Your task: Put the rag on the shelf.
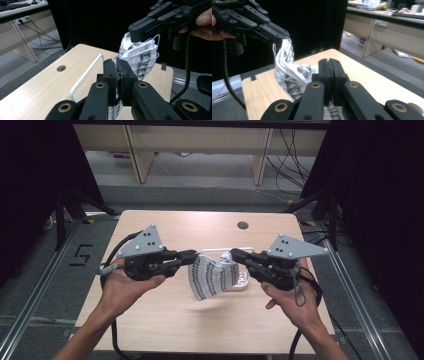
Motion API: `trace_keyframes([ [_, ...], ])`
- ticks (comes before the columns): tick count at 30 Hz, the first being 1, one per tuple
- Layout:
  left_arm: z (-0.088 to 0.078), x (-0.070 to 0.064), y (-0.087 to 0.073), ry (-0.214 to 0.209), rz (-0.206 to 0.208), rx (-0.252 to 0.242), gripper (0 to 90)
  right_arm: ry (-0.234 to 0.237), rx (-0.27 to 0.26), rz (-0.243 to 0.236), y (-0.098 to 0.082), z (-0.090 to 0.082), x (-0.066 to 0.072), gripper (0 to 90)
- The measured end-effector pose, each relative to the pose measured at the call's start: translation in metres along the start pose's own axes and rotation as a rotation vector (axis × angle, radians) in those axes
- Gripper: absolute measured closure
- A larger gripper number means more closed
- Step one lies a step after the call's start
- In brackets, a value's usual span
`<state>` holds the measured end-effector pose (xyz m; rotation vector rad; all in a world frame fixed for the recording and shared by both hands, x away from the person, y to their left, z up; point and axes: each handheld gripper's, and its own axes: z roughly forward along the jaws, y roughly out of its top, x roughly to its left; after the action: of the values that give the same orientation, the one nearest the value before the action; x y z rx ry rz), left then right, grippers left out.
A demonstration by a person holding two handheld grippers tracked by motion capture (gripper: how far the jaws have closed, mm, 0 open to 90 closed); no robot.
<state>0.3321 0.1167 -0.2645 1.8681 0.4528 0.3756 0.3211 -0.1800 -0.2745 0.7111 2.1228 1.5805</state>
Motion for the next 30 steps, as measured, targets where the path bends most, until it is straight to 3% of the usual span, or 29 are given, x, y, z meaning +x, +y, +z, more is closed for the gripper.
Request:
trace_keyframes([
  [3, 0.006, 0.003, 0.003, 0.002, -0.008, -0.002, 85.8, -0.021, -0.007, -0.011, 0.001, -0.003, -0.006, 89.4],
  [6, 0.017, 0.009, 0.010, 0.008, -0.012, -0.004, 85.8, -0.043, -0.017, 0.016, 0.003, -0.008, -0.019, 89.4],
  [9, 0.022, 0.012, 0.013, 0.010, -0.012, -0.004, 85.8, -0.052, -0.011, 0.032, 0.004, -0.008, -0.023, 89.4],
  [10, 0.027, 0.016, 0.017, 0.014, -0.015, -0.004, 85.8, -0.062, -0.012, 0.014, 0.004, -0.006, -0.028, 89.5],
  [19, 0.047, 0.033, 0.030, 0.031, -0.037, -0.017, 85.8, -0.111, -0.015, 0.073, 0.006, 0.003, -0.049, 89.4],
  [21, 0.049, 0.035, 0.031, 0.030, -0.039, -0.019, 85.9, -0.109, -0.010, 0.067, 0.006, 0.004, -0.051, 89.5],
  [30, 0.070, 0.059, 0.035, 0.073, -0.100, -0.058, 85.8, -0.138, -0.014, 0.101, 0.014, 0.017, -0.071, 89.4],
])
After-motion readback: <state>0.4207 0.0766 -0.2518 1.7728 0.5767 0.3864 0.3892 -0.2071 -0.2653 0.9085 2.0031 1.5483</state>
